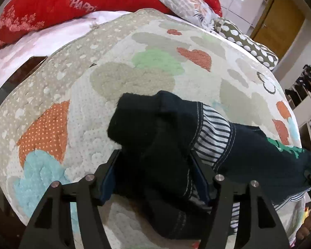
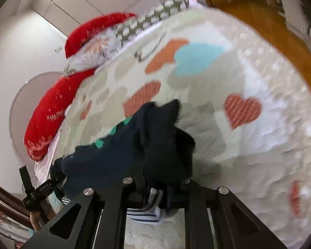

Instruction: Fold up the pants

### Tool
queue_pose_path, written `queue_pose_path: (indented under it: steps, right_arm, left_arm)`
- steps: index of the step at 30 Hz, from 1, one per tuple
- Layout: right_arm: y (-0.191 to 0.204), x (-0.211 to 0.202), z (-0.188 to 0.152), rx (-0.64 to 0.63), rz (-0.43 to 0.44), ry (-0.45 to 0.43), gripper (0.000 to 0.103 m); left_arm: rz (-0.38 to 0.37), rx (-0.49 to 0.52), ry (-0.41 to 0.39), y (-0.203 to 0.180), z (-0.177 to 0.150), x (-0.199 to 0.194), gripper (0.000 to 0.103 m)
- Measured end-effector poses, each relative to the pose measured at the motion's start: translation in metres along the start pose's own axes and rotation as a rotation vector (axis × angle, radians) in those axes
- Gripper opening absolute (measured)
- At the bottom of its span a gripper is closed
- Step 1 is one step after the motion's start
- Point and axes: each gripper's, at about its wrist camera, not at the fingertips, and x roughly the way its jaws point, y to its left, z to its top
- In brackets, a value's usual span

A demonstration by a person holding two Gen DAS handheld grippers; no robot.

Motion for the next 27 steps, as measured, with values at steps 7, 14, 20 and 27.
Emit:
queue_pose_path:
  steps: [7,14,20,27]
  right_arm:
    - [-0.001,-0.008,-0.01,-0.046,-0.13,-0.025,0.027]
    - [-0.008,-0.07,-0.006,0.023,-0.22,-0.241,0.054]
    - [0.063,-0.067,-0.001,-0.128,-0.06,-0.203,0.054]
    - [0.159,0.062,-0.014,-0.307,0.019,0.132,0.023]
  left_arm:
    - [-0.013,-0.017,-0.012,0.003,-0.003,0.003,0.071]
    - [-0.084,-0.148,0.006,0.045,-0.006,-0.007,0.078]
    - [0.023,-0.081,-0.019,0.028,-0.022,-0.009,0.078]
    - [0.036,-0.05,-0.051,0.028,-0.033,-0.011,0.079]
